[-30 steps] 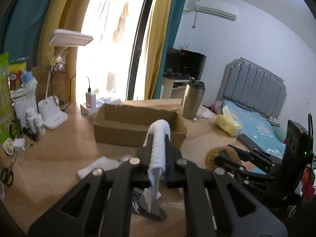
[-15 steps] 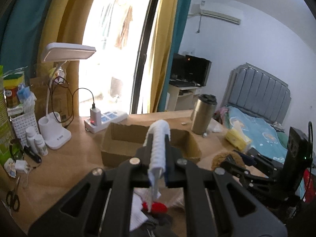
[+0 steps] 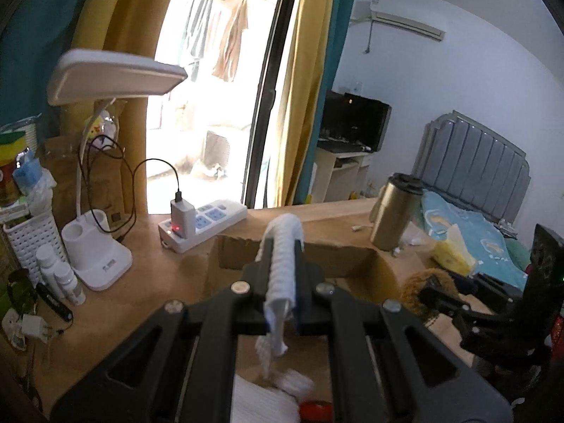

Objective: Organize soft objects
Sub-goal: 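Carry the plush into the cardboard box with the right tool while the left tool carries the towel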

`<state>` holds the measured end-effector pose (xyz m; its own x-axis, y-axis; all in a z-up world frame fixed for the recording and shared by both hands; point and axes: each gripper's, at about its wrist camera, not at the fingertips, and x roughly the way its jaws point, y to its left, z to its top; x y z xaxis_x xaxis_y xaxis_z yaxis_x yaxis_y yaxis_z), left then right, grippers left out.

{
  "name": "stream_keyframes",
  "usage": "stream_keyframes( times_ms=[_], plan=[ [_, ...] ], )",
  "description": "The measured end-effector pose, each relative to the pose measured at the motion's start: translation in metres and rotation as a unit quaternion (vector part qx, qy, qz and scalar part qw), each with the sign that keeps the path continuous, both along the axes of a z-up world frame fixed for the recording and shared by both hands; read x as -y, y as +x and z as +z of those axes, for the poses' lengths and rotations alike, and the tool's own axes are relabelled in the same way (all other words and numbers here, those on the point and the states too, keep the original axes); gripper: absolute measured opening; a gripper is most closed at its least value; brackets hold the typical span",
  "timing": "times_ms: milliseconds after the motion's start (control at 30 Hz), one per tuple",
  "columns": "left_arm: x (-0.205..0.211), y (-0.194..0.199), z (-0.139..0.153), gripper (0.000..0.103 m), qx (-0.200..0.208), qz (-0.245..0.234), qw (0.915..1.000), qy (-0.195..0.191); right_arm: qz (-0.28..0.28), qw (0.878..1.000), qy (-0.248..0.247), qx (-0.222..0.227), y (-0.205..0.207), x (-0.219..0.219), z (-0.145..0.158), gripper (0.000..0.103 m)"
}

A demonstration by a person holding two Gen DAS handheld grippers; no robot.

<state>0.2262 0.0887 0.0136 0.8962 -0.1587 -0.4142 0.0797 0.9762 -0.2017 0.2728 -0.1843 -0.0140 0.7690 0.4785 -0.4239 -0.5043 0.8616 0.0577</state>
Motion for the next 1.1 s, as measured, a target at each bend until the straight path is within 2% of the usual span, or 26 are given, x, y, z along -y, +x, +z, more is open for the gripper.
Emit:
stream_keyframes(
  times_ms=[467, 567, 700, 800, 967, 1100],
  plan=[
    [-0.018, 0.061, -0.033, 0.009, -0.024, -0.011, 0.9996, 0.01, 0.014, 1.0, -0.012, -0.014, 0.051, -0.02, -0.015, 0.045],
    [-0.014, 0.075, -0.041, 0.009, -0.03, -0.02, 0.9991, 0.021, 0.017, 1.0, -0.021, -0.011, 0.062, -0.022, -0.02, 0.045],
    [-0.003, 0.093, -0.051, 0.009, -0.043, -0.032, 0.9968, 0.06, 0.021, 0.999, -0.032, -0.018, 0.076, -0.024, -0.028, 0.045],
    [0.002, 0.108, -0.063, 0.01, -0.073, -0.034, 0.9941, 0.073, 0.025, 0.999, -0.028, -0.03, 0.083, -0.024, -0.034, 0.045],
    [0.001, 0.13, -0.09, 0.01, -0.15, -0.033, 0.9856, 0.071, 0.024, 0.998, -0.033, -0.05, 0.093, -0.026, -0.049, 0.045],
    [0.0, 0.136, -0.105, 0.01, -0.193, -0.032, 0.9788, 0.06, 0.027, 0.996, -0.039, -0.071, 0.102, -0.02, -0.058, 0.045]
  ],
)
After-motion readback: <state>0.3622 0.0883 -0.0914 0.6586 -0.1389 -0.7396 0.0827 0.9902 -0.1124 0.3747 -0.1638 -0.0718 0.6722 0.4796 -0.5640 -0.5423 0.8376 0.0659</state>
